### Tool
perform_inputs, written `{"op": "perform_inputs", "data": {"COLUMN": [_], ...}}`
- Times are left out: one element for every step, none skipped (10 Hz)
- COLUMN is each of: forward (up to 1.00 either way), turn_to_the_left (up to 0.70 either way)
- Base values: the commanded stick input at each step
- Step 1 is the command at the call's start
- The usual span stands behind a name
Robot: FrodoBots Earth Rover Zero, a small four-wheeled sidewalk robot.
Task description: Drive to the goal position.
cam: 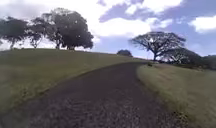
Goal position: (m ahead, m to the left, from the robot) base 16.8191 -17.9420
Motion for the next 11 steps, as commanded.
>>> {"op": "perform_inputs", "data": {"forward": [0.50, 0.50, 0.50, 0.50, 0.50, 0.50, 0.50, 0.50, 0.50, 0.50, 0.50], "turn_to_the_left": [0.00, 0.00, 0.00, 0.00, 0.00, 0.00, 0.00, 0.00, 0.00, 0.00, 0.00]}}
